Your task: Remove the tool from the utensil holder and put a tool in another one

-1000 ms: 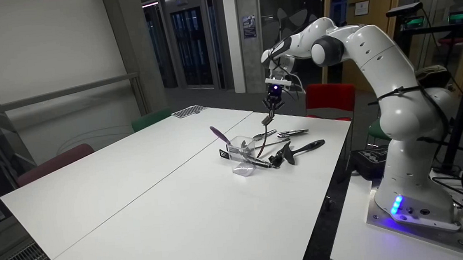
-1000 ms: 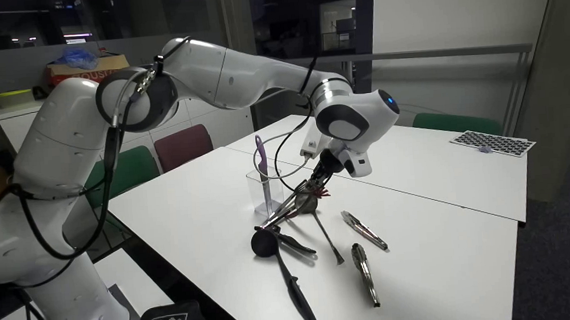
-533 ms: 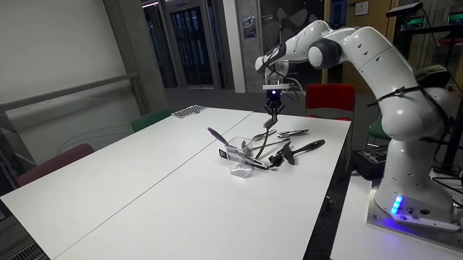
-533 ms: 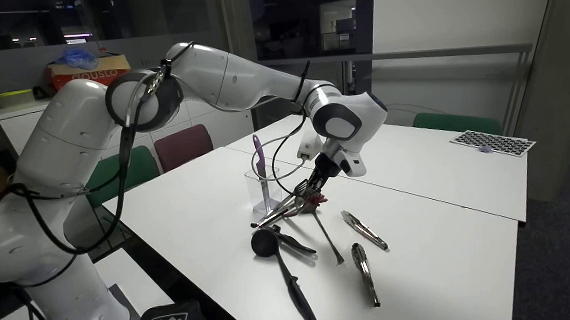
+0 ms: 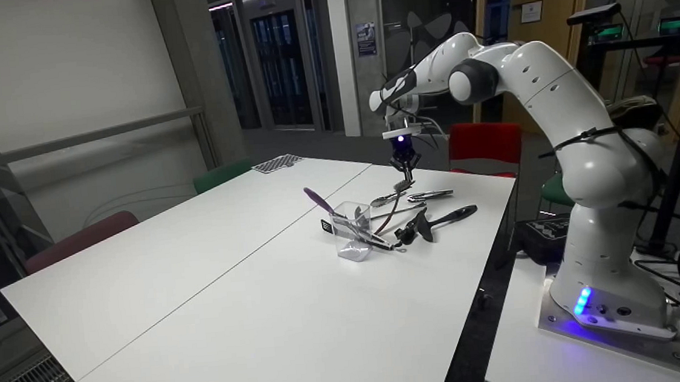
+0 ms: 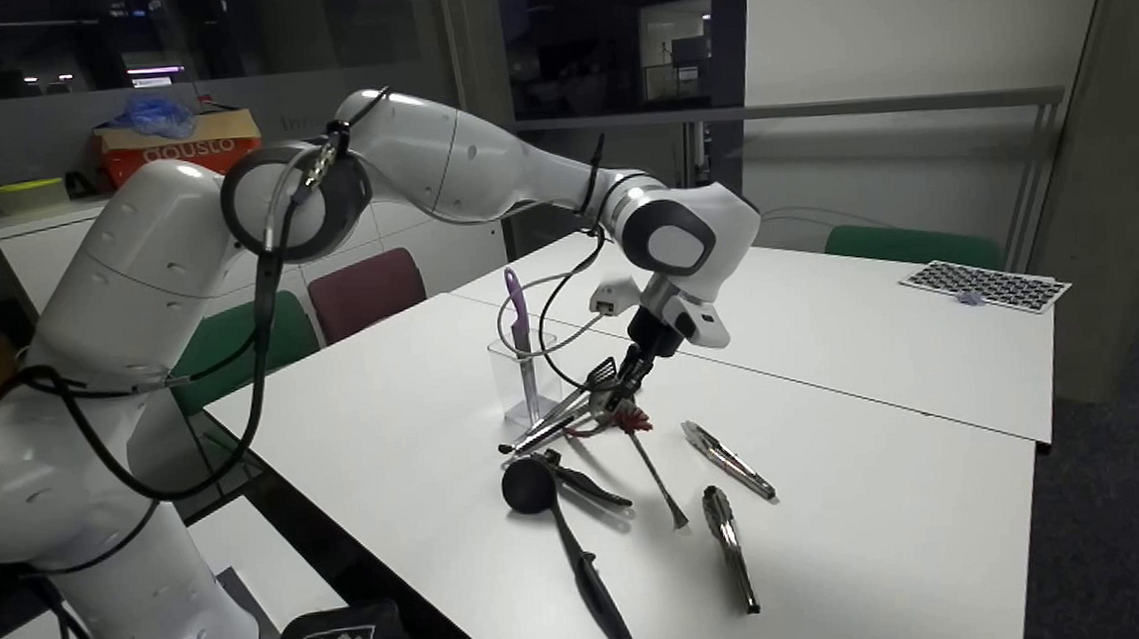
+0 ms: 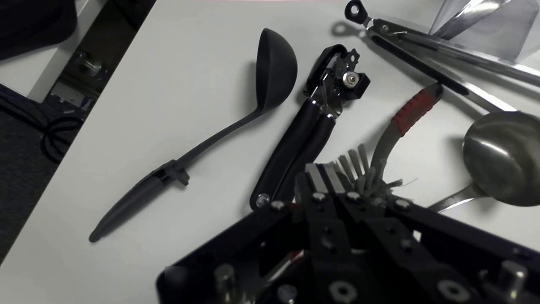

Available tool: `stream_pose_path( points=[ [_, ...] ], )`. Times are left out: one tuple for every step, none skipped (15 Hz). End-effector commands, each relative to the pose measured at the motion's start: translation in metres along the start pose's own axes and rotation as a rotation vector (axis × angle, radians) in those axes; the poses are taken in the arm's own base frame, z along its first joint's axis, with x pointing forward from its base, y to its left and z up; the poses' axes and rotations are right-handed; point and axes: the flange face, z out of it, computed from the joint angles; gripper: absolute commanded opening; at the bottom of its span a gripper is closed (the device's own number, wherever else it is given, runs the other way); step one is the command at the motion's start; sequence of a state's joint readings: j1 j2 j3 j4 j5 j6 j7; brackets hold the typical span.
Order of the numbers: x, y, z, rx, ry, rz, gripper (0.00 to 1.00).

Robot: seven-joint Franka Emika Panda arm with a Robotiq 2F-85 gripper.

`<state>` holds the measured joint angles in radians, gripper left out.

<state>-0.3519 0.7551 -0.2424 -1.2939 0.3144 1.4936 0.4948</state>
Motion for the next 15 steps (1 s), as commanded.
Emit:
stream_pose_path(
  points=[
    [0.008, 0.001, -0.005, -0.083, 0.067, 0.114, 0.01],
    [0.009, 0.003, -0.007, -0.083, 0.071, 0.126, 0.01],
    [0.01, 0.004, -0.007, -0.084, 0.072, 0.132, 0.01],
    [0.011, 0.005, -0.008, -0.085, 0.074, 0.138, 0.01],
    [0.012, 0.005, -0.009, -0.093, 0.083, 0.148, 0.01],
    [0.013, 0.006, -0.011, -0.102, 0.095, 0.163, 0.01],
    [0.013, 0.006, -0.012, -0.102, 0.098, 0.167, 0.01],
    [0.012, 0.005, -0.014, -0.096, 0.098, 0.161, 0.01],
    [0.008, 0.003, -0.017, -0.082, 0.098, 0.138, 0.01],
    [0.0, -0.003, -0.022, -0.059, 0.107, 0.086, 0.01],
    [-0.012, -0.01, -0.027, -0.041, 0.13, 0.026, 0.29],
    [-0.025, -0.018, -0.033, -0.034, 0.166, -0.029, 0.3],
    [-0.036, -0.025, -0.038, -0.03, 0.195, -0.074, 0.36],
    [-0.055, -0.034, -0.043, -0.016, 0.215, -0.124, 0.44],
    [-0.072, -0.042, -0.047, -0.001, 0.233, -0.176, 0.51]
  ],
)
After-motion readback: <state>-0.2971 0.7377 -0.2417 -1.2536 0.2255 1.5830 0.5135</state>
